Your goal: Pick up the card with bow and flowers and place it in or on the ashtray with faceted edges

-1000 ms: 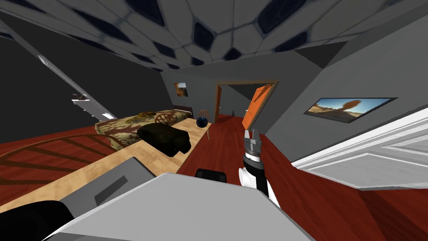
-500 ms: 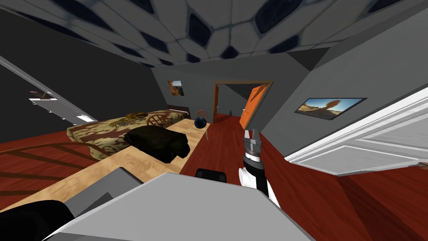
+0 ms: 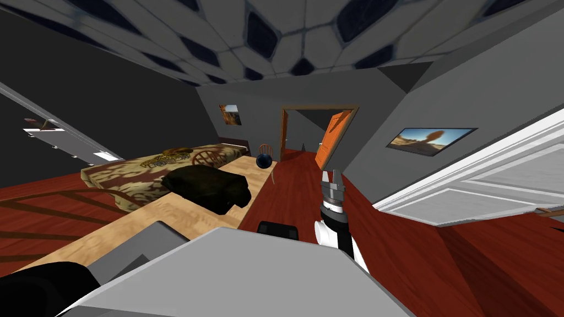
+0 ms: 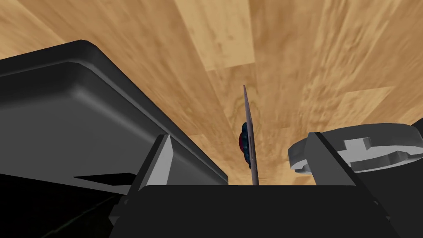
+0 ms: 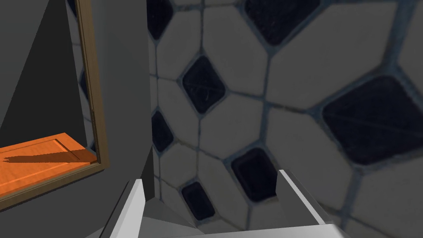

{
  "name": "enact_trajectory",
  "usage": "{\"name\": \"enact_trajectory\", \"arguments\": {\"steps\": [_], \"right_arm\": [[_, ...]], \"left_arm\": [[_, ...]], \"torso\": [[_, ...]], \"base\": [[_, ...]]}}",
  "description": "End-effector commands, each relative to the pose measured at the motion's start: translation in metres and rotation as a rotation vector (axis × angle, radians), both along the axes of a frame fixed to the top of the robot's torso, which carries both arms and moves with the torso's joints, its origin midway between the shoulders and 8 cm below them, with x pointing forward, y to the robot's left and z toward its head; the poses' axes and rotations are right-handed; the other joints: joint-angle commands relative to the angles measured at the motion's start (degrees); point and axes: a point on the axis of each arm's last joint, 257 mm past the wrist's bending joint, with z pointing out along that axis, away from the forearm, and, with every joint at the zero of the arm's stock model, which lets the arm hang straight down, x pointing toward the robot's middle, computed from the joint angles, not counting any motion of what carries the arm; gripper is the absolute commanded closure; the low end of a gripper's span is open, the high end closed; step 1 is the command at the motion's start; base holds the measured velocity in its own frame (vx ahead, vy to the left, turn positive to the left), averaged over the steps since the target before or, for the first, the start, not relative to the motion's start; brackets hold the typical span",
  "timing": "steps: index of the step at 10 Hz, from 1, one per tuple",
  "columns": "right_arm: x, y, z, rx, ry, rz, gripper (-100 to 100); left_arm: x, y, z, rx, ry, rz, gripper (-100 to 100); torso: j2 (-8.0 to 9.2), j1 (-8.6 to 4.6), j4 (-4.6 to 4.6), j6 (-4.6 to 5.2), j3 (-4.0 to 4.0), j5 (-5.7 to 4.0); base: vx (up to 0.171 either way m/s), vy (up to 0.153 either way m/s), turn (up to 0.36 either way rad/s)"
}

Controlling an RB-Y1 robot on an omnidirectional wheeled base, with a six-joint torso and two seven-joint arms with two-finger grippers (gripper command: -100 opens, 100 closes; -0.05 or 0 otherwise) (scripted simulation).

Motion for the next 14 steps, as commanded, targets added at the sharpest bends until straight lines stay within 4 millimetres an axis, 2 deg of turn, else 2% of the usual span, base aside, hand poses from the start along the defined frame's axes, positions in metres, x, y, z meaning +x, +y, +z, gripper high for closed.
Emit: {"name": "enact_trajectory", "arguments": {"steps": [1,2,6,7,8,9,10,11,12,14], "right_arm": [[0.0,0.0,0.0,0.0,0.0,0.0,0],[0.0,0.0,0.0,0.0,0.0,0.0,0],[0.0,0.0,0.0,0.0,0.0,0.0,0],[0.0,0.0,0.0,0.0,0.0,0.0,0],[0.0,0.0,0.0,0.0,0.0,0.0,0],[0.0,0.0,0.0,0.0,0.0,0.0,0],[0.0,0.0,0.0,0.0,0.0,0.0,0],[0.0,0.0,0.0,0.0,0.0,0.0,0],[0.0,0.0,0.0,0.0,0.0,0.0,0],[0.0,0.0,0.0,0.0,0.0,0.0,0]], "left_arm": [[0.0,0.0,0.0,0.0,0.0,0.0,-100],[0.0,0.0,-0.001,0.001,0.002,0.001,100],[-0.002,0.001,0.0,0.003,-0.001,0.013,100],[-0.002,0.001,0.0,0.003,-0.001,0.014,0],[-0.007,0.001,0.007,0.001,0.002,-0.002,100],[-0.012,0.002,0.014,0.0,0.003,-0.004,100],[-0.01,0.002,0.011,0.002,0.004,-0.001,100],[-0.01,0.002,0.011,0.001,0.004,-0.001,0],[-0.029,-0.002,0.014,-0.011,0.032,0.033,100],[-0.029,-0.002,0.014,-0.011,0.032,0.033,100]], "torso": [[0.0,0.0,0.0,0.0,0.0,0.0],[-0.07,-0.09,-0.02,-0.01,-0.04,-0.02],[-0.18,-0.11,-0.06,0.15,-0.11,0.05],[-0.17,-0.1,-0.05,0.16,-0.1,0.06],[-0.17,-0.09,-0.05,0.17,-0.1,0.06],[-0.24,-0.19,-0.06,0.15,-0.14,0.04],[-0.3,-0.27,-0.08,0.13,-0.18,0.02],[-0.26,-0.19,-0.06,0.17,-0.15,0.05],[-0.21,-0.13,-0.05,0.18,-0.12,0.06],[0.05,-0.27,-0.01,0.13,0.02,0.03]], "base": [[-0.021,0.017,-0.008],[0.0,0.0,0.0],[0.001,0.0,0.003],[0.0,0.0,0.0],[0.026,-0.028,0.014],[0.044,-0.04,0.035],[0.018,-0.017,0.017],[0.0,0.0,0.0],[-0.039,-0.033,-0.125],[-0.051,-0.044,-0.041]]}}
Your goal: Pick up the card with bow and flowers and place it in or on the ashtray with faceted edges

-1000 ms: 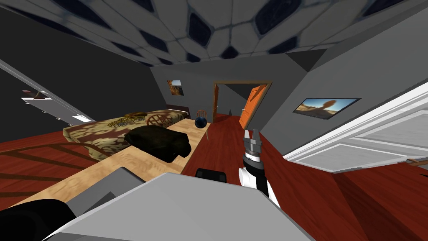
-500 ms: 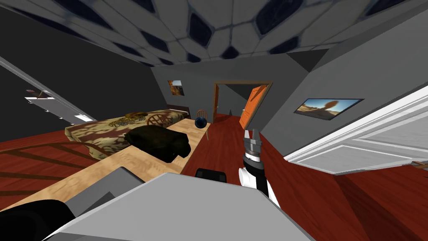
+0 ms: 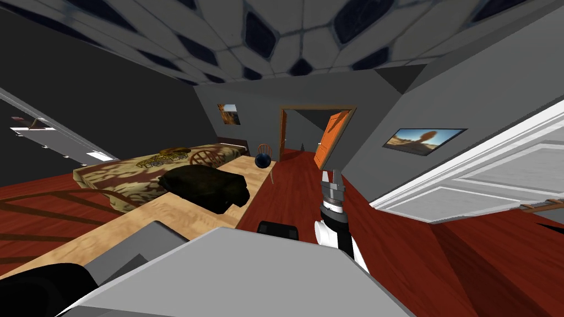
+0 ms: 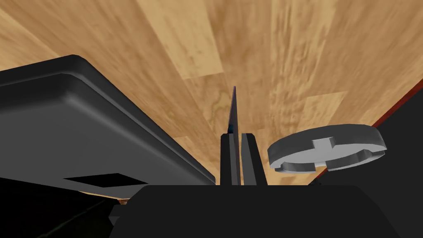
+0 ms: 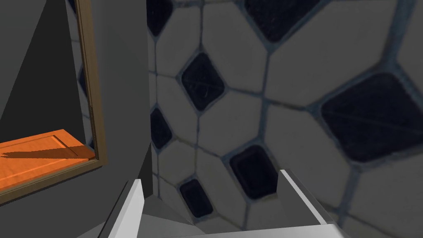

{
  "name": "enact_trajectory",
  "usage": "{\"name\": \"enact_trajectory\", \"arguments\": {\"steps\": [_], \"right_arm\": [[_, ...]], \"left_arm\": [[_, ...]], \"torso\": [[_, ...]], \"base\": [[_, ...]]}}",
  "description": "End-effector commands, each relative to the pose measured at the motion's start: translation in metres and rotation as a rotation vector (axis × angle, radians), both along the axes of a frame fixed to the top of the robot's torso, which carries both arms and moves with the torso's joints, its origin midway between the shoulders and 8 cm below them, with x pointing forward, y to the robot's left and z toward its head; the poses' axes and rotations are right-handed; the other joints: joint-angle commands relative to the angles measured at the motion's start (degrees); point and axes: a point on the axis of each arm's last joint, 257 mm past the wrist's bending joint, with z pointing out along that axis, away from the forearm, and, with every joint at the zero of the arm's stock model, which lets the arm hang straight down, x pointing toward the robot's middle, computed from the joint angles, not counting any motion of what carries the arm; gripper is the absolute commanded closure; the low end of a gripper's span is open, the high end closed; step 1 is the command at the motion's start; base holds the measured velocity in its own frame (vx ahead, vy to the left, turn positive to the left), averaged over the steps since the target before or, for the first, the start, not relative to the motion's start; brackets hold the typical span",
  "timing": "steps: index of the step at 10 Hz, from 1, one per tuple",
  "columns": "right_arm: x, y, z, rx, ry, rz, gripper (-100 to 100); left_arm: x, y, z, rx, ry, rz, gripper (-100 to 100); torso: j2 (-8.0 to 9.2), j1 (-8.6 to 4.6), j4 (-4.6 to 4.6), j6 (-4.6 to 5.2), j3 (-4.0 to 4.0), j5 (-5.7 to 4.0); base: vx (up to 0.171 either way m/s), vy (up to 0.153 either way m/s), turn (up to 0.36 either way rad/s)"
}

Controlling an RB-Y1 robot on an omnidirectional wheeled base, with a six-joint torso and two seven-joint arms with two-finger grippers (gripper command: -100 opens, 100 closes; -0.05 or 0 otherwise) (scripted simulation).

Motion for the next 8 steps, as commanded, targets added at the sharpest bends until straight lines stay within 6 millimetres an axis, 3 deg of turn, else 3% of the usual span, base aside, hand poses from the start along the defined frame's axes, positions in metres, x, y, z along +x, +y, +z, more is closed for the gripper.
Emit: {"name": "enact_trajectory", "arguments": {"steps": [1,4,5,6,8], "right_arm": [[0.0,0.0,0.0,0.0,0.0,0.0,0],[0.0,0.0,0.0,0.0,0.0,0.0,0],[0.0,0.0,0.0,0.0,0.0,0.0,0],[0.0,0.0,0.0,0.0,0.0,0.0,0],[0.0,0.0,0.0,0.0,0.0,0.0,0]], "left_arm": [[-0.023,-0.004,0.006,-0.013,0.035,0.042,100],[-0.031,-0.005,0.008,-0.017,0.047,0.059,100],[-0.048,-0.007,0.013,-0.025,0.072,0.093,100],[-0.048,-0.007,0.013,-0.025,0.072,0.093,100],[-0.072,-0.01,0.022,-0.033,0.107,0.145,100]], "torso": [[0.0,0.0,0.0,0.0,0.0,0.0],[0.2,-0.05,0.0,-0.03,0.1,-0.04],[0.04,0.08,-0.01,-0.01,0.01,0.0],[0.03,0.03,-0.03,0.05,-0.01,-0.04],[0.02,0.01,-0.05,0.0,-0.02,-0.04]], "base": [[-0.057,-0.067,-0.142],[-0.081,-0.043,-0.068],[-0.055,-0.034,-0.148],[-0.066,-0.036,-0.089],[-0.075,-0.049,-0.126]]}}
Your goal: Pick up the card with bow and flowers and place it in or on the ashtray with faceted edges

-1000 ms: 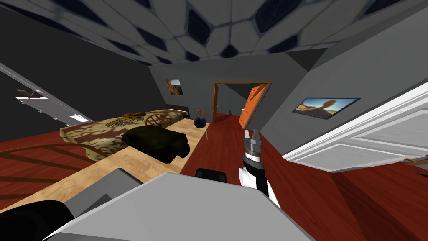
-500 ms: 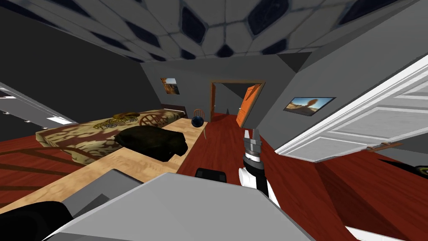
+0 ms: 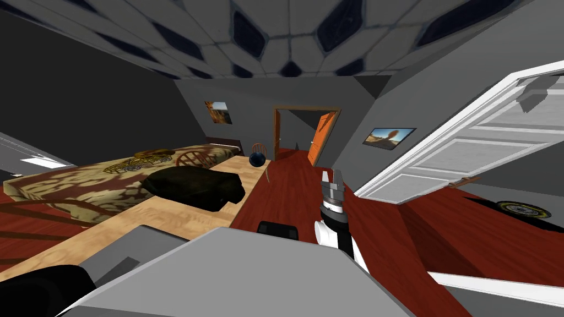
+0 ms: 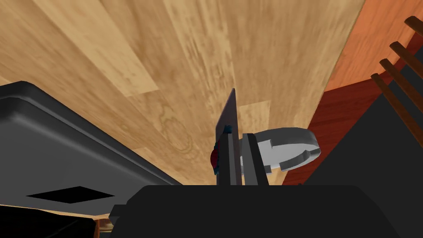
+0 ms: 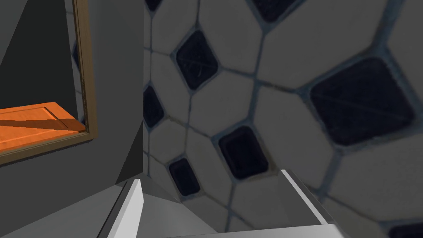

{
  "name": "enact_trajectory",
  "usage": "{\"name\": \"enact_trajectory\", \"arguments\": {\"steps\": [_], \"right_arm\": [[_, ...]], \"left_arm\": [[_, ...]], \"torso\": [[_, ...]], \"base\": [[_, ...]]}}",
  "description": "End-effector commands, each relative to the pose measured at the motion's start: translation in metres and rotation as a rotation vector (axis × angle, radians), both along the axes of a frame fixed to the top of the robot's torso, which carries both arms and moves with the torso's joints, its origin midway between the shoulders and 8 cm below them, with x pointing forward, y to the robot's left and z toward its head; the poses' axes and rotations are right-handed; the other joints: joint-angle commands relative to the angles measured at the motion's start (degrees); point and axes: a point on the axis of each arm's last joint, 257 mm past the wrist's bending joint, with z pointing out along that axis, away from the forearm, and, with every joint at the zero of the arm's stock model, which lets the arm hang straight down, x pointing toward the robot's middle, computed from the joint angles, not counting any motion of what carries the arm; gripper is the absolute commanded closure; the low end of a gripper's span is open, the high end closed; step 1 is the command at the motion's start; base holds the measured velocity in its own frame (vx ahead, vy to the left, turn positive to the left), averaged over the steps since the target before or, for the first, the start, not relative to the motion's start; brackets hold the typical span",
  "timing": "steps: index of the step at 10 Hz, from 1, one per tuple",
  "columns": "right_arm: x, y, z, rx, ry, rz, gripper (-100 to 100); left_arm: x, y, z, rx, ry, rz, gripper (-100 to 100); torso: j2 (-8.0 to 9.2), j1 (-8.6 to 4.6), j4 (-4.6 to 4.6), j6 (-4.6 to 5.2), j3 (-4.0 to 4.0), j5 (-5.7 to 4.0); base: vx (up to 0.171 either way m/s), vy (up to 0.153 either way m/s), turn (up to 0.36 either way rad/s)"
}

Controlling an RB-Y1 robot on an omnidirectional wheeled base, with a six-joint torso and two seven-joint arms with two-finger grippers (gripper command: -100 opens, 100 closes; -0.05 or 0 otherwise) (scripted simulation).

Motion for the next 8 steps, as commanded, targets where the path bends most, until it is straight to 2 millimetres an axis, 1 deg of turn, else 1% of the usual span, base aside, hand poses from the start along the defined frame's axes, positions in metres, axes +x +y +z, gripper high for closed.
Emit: {"name": "enact_trajectory", "arguments": {"steps": [1,2,4,5,6,8], "right_arm": [[0.0,0.0,0.0,0.0,0.0,0.0,0],[0.0,0.0,0.0,0.0,0.0,0.0,0],[0.0,0.0,0.0,0.0,0.0,0.0,0],[0.0,0.0,0.0,0.0,0.0,0.0,0],[0.0,0.0,0.0,0.0,0.0,0.0,0],[0.0,0.0,0.0,0.0,0.0,0.0,0]], "left_arm": [[-0.015,-0.004,0.004,-0.005,0.024,0.039,100],[-0.015,-0.004,0.004,-0.005,0.024,0.039,100],[-0.029,-0.006,0.009,-0.008,0.045,0.072,100],[-0.041,-0.009,0.014,-0.011,0.063,0.101,100],[-0.046,-0.01,0.016,-0.012,0.07,0.114,100],[-0.052,-0.01,0.019,-0.012,0.079,0.137,100]], "torso": [[0.0,0.0,0.0,0.0,0.0,0.0],[0.06,-0.07,0.04,-0.03,0.05,0.03],[-0.09,0.09,0.0,-0.02,-0.04,0.03],[-0.13,0.09,-0.01,0.01,-0.06,0.02],[-0.08,0.05,-0.02,-0.04,-0.05,0.01],[-0.02,0.13,0.04,-0.06,0.02,0.07]], "base": [[-0.114,-0.078,-0.167],[-0.078,-0.043,-0.009],[-0.058,-0.029,-0.063],[-0.077,-0.039,-0.133],[-0.096,-0.037,-0.139],[-0.071,-0.02,-0.039]]}}
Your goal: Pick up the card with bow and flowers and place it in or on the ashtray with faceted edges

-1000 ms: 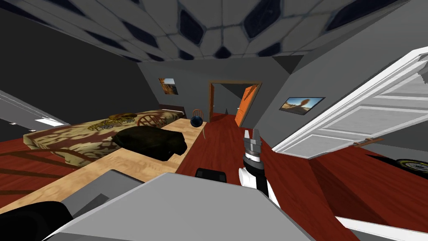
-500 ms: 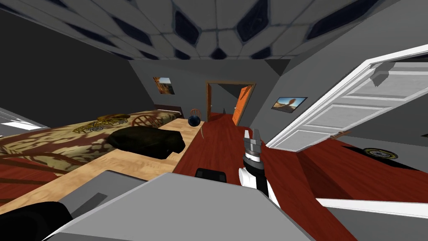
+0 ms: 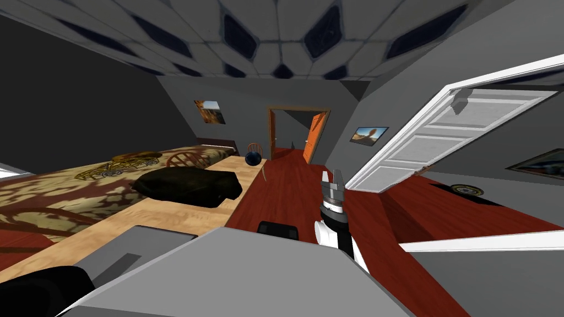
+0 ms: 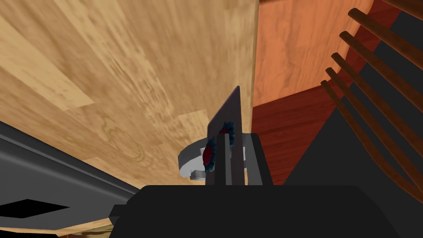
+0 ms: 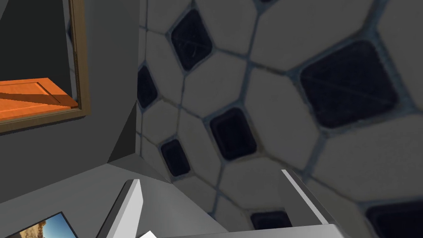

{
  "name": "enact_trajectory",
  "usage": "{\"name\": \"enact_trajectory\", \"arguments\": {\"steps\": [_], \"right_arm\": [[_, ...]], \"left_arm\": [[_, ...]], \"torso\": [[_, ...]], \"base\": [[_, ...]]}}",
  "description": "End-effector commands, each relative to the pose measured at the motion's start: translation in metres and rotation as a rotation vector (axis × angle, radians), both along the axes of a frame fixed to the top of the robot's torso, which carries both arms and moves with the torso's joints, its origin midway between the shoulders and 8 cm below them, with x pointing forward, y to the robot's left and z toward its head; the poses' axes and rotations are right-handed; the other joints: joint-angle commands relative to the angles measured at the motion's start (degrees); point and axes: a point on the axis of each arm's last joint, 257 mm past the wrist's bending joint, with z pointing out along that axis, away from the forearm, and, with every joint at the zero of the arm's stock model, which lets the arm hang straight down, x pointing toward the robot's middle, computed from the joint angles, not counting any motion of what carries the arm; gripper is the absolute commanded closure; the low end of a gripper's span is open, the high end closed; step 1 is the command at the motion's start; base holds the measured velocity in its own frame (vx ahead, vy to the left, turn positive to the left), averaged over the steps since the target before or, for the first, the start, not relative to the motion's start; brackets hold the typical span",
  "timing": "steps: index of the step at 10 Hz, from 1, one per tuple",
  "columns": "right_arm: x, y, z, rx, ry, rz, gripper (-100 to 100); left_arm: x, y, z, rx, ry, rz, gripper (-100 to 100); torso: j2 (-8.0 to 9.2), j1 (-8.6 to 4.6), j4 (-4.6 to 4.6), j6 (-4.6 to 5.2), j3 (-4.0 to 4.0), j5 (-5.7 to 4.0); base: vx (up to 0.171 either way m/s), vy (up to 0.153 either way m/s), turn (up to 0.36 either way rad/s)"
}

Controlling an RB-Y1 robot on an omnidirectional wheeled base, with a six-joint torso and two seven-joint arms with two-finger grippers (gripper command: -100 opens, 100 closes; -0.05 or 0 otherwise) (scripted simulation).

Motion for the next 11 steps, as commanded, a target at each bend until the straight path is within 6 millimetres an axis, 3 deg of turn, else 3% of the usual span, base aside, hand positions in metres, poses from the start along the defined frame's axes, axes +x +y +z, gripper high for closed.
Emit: {"name": "enact_trajectory", "arguments": {"steps": [1,4,10,11], "right_arm": [[0.0,0.0,0.0,0.0,0.0,0.0,0],[0.0,0.0,0.0,0.0,0.0,0.0,0],[0.0,0.0,0.0,0.0,0.0,0.0,0],[0.0,0.0,0.0,0.0,0.0,0.0,0]], "left_arm": [[-0.003,0.001,0.002,0.002,0.003,0.018,100],[-0.002,0.009,0.006,0.008,-0.002,0.041,100],[0.029,0.052,0.013,0.042,-0.065,0.074,100],[0.029,0.052,0.013,0.042,-0.065,0.074,100]], "torso": [[0.0,0.0,0.0,0.0,0.0,0.0],[-0.02,0.16,0.0,0.03,-0.01,0.02],[0.24,0.4,0.08,0.02,0.15,0.04],[0.29,0.36,0.11,0.06,0.19,0.04]], "base": [[-0.061,0.003,-0.073],[-0.077,0.011,-0.084],[-0.144,0.038,-0.135],[-0.105,0.005,-0.066]]}}
